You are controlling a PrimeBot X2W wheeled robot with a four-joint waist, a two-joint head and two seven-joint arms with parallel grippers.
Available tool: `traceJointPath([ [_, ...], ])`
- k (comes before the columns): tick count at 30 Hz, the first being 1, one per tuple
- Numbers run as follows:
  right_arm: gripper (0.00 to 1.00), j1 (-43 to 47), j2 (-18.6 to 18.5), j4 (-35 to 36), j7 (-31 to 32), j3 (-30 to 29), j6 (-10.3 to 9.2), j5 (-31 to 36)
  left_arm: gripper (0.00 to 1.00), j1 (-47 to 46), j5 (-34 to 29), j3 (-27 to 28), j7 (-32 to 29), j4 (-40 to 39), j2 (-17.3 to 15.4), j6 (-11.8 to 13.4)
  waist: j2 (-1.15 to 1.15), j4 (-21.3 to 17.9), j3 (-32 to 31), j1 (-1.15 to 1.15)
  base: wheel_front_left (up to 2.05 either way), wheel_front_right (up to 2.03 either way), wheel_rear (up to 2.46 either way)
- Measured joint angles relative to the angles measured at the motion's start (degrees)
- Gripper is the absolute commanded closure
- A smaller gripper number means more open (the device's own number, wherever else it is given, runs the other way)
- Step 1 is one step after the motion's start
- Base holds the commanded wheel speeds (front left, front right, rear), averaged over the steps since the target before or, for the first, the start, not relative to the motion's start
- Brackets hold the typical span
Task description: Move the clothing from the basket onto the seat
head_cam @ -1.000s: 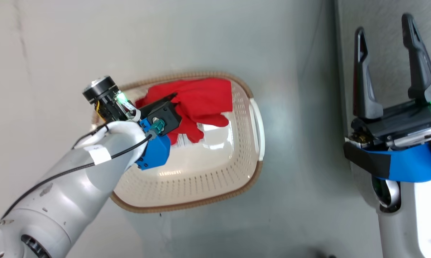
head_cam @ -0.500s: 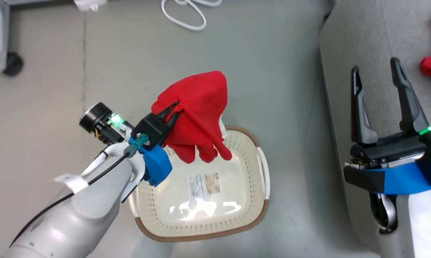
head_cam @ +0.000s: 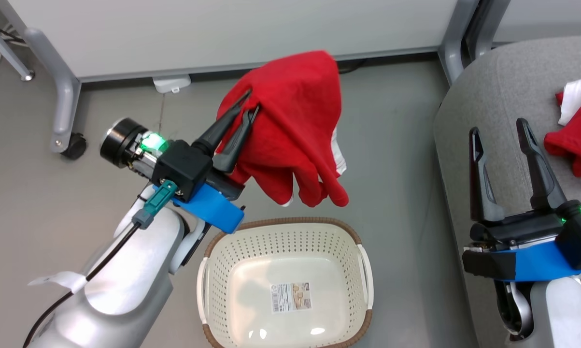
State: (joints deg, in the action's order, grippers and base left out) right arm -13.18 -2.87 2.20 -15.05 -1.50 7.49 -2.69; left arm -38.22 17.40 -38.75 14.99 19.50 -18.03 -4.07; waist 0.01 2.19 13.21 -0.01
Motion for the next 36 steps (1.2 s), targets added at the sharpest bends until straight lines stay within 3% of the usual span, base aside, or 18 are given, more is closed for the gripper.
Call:
traceJointPath([
  [10, 0.0, 1.4, 0.0, -0.5, 0.0, 0.5, 0.0, -1.4, 1.0, 1.2, -0.8, 5.9, 0.0, -8.4, 2.9, -0.9, 0.0, 0.0, -3.3, 0.01, 0.0, 0.0, 0.0],
  [24, 0.0, 2.2, 0.0, 0.3, 0.0, 2.9, 0.0, -2.4, 1.0, 1.8, -2.3, 5.8, 0.0, -8.2, 3.9, -2.2, 0.0, -0.4, -5.3, 0.01, 0.0, 0.0, 0.0],
  [29, 0.0, 1.8, 0.0, 2.0, 0.0, 7.3, -0.01, -2.0, 1.0, 2.0, -2.4, 5.8, 0.0, -7.6, 4.1, -2.5, 0.0, -0.3, -5.6, 0.02, 0.0, 0.0, 0.0],
  [36, 0.0, -0.6, 0.1, 2.1, 0.0, 19.2, 0.0, -1.5, 1.0, 2.0, -2.9, 5.8, 0.0, -7.0, 4.6, -2.8, 0.0, 0.2, -5.7, 0.01, 0.0, 0.0, 0.0],
])
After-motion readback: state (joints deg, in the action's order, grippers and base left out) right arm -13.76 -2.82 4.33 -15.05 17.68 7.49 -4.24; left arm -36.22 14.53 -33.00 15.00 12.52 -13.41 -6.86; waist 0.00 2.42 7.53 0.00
